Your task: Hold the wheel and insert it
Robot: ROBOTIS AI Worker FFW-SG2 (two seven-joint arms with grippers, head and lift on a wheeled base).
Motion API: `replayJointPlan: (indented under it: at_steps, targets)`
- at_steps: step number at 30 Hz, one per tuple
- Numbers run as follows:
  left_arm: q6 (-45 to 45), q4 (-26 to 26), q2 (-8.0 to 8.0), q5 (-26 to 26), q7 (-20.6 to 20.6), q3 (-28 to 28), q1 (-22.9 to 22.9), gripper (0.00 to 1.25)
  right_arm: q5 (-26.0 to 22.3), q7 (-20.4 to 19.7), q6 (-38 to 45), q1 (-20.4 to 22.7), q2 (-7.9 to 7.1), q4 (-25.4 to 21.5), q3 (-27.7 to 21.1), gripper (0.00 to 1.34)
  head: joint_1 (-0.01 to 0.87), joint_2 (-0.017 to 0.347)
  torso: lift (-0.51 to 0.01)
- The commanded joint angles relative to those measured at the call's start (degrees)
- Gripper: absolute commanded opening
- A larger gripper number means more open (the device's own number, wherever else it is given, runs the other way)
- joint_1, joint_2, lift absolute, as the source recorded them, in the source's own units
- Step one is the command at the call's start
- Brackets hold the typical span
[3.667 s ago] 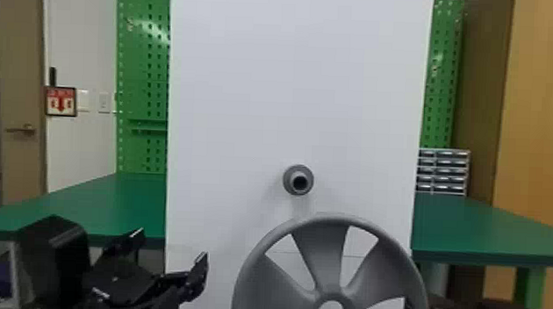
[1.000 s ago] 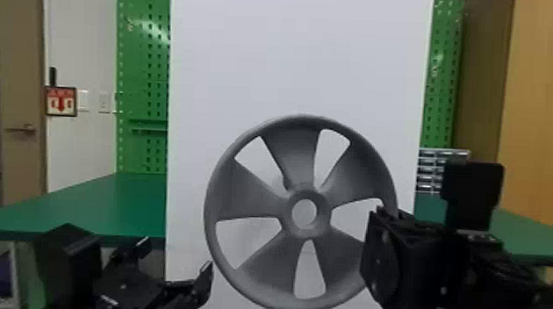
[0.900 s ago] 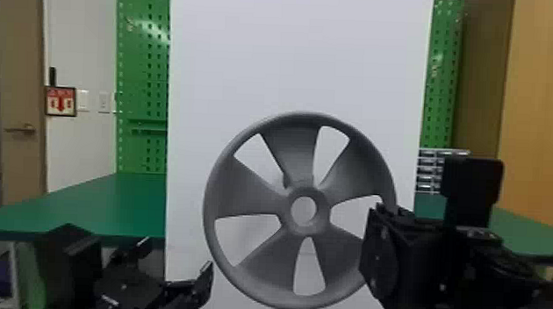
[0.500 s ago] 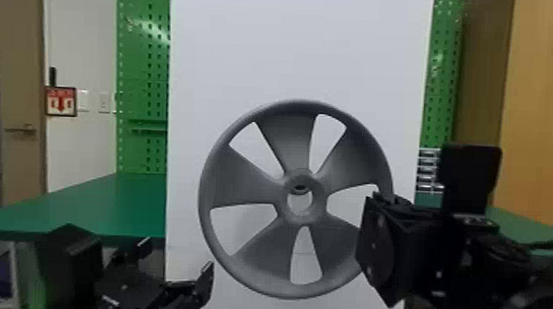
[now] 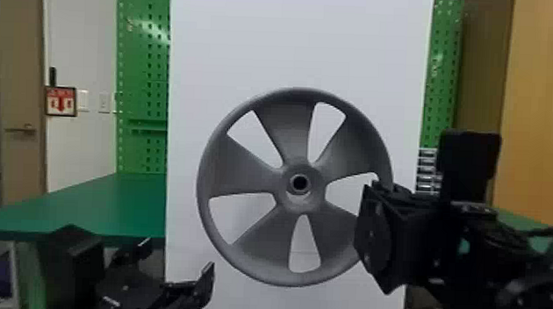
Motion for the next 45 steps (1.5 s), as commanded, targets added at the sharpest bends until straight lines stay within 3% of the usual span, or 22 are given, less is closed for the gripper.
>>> replayJointPlan:
  at_steps: [1,45]
  targets:
    - [-0.04,0.05,0.00,0.02,0.00,-0.17,0.00,1.15,0.43,0.00,-0.15,-0.37,0.10,0.18,0.01,0.17,0.097,0.015,-0.442]
    - [-0.04,0.23,0.00,0.02,0.00,-0.17,0.00,1.15,1.13,0.00,-0.85,-0.72,0.10,1.23,-0.08,0.17,0.097,0.015,-0.442]
